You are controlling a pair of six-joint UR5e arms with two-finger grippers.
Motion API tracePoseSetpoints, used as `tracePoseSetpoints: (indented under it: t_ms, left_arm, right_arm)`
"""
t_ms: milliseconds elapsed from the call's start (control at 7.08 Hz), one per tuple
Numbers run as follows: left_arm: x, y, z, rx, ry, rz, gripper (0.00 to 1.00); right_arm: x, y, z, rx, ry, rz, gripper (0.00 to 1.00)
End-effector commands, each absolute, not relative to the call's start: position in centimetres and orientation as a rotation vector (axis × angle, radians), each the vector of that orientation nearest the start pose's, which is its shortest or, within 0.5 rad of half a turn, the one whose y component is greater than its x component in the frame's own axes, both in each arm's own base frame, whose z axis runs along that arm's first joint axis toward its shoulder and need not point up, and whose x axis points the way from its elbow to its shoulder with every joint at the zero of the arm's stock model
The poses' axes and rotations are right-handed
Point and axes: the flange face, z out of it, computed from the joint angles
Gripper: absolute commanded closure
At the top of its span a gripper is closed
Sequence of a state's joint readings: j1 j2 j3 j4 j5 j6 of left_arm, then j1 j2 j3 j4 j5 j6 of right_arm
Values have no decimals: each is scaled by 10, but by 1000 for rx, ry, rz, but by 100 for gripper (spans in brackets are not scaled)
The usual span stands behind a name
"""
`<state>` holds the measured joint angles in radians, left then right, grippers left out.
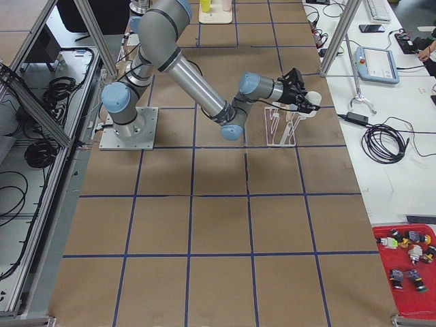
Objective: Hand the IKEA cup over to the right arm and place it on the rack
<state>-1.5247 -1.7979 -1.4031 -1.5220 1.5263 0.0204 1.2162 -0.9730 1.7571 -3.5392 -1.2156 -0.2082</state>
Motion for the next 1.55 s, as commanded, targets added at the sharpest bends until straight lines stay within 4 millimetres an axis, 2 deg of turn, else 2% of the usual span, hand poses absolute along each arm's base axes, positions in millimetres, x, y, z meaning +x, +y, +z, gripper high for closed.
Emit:
tracePoseSetpoints:
  t_ms: [0,141,283,424,707,848,989,1131,1413]
  left_arm:
    - [-113,-549,450,-60,3184,47,0]
    - [-123,-542,451,-40,3184,45,0]
    - [-144,-536,453,31,3122,36,0]
    - [-156,-532,457,9,3093,-17,0]
    - [-152,-527,470,15,3098,-71,0]
    - [-147,-524,474,29,3096,-85,0]
    - [-135,-525,477,85,3094,-94,0]
    - [-132,-525,477,107,3097,-93,0]
    - [-135,-525,476,116,3139,-94,0]
  right_arm:
    - [-70,-660,280,-105,2617,-1769,72]
    - [-70,-660,279,-103,2616,-1769,72]
    - [-70,-660,275,-100,2621,-1758,72]
    - [-69,-657,269,-94,2628,-1736,72]
    - [-68,-655,265,-88,2629,-1731,67]
    - [-68,-654,264,-85,2631,-1724,49]
    - [-68,-653,265,-76,2629,-1725,18]
    - [-68,-654,263,-65,2630,-1717,1]
    - [-68,-654,262,-65,2631,-1715,0]
